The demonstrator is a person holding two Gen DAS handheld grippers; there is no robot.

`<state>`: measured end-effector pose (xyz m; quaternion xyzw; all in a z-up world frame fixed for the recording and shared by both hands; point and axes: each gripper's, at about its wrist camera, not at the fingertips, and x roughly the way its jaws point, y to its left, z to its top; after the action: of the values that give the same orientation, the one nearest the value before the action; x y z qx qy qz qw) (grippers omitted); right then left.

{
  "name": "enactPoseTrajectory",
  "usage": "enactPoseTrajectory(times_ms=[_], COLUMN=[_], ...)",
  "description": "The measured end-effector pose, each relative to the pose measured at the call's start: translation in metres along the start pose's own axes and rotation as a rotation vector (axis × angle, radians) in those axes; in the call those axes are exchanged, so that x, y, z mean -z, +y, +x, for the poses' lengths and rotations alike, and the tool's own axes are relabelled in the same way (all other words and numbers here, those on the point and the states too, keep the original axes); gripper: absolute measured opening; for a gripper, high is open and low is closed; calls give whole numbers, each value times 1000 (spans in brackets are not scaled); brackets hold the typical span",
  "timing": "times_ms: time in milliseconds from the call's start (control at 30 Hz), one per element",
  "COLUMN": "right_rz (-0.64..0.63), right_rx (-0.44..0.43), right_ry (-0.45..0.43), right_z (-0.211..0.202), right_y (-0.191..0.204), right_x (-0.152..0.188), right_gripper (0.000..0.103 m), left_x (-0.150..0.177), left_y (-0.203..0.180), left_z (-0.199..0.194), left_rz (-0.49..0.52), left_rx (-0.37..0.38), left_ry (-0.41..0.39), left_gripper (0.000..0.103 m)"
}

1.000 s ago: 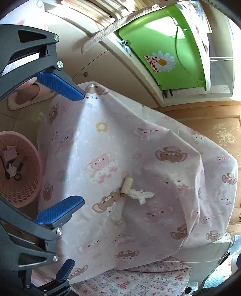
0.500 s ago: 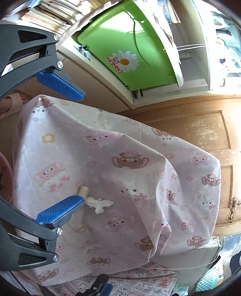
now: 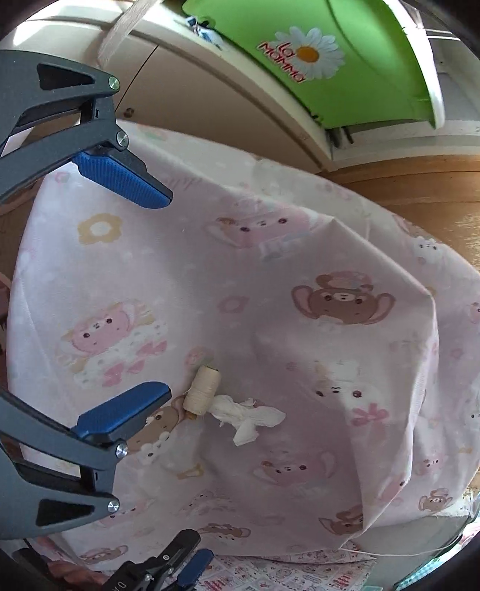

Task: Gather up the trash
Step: 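Raise both open grippers back toward the spool and tissue on the seat, then close the left gripper around the cream thread spool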

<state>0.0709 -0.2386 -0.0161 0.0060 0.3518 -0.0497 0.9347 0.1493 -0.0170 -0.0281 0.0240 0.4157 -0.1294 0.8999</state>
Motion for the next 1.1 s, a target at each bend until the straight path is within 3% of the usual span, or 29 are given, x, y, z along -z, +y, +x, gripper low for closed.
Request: enactPoseTrajectory(times_ms=[100, 167, 233, 333, 367, 433, 533, 767, 800, 933, 1000, 1100], right_rz=[-9, -3, 10, 10, 8, 14, 44, 80, 84, 83, 82, 85], right_rx=[13, 15, 12, 25, 35, 45, 44, 60, 59, 55, 51, 47], right_ry=[6, 18, 22, 14, 7, 5, 16, 45, 47, 51, 45, 40], right_z=[7, 11, 12, 12, 11, 11, 11, 18, 19, 18, 17, 16], right_y=[0, -3, -6, -11, -13, -18, -26, -39, -39, -38, -37, -35], right_x=[-1, -2, -3, -7, -8, -10, -11, -7, -6, -6, -6, -7], right_gripper=[70, 70, 70, 70, 70, 70, 70, 70, 70, 70, 70, 70], left_x=[-6, -9, -11, -18, -20, -21, -20, -19, -18, -20, -22, -25], left_y=[-7, -18, -26, -40, -46, -59, -73, -86, -89, -107, -112, -115], left_z=[21, 36, 48, 57, 61, 69, 86, 101, 101, 103, 102, 98], left_rz=[12, 75, 102, 131, 152, 213, 276, 241, 249, 289, 298, 301], left_rx=[50, 75, 90, 176, 183, 160, 111, 150, 153, 170, 206, 183], left_ry=[31, 50, 73, 83, 86, 89, 104, 118, 114, 118, 131, 127], left_gripper=[88, 77, 77, 84, 91, 95, 95, 95, 93, 55, 55, 55])
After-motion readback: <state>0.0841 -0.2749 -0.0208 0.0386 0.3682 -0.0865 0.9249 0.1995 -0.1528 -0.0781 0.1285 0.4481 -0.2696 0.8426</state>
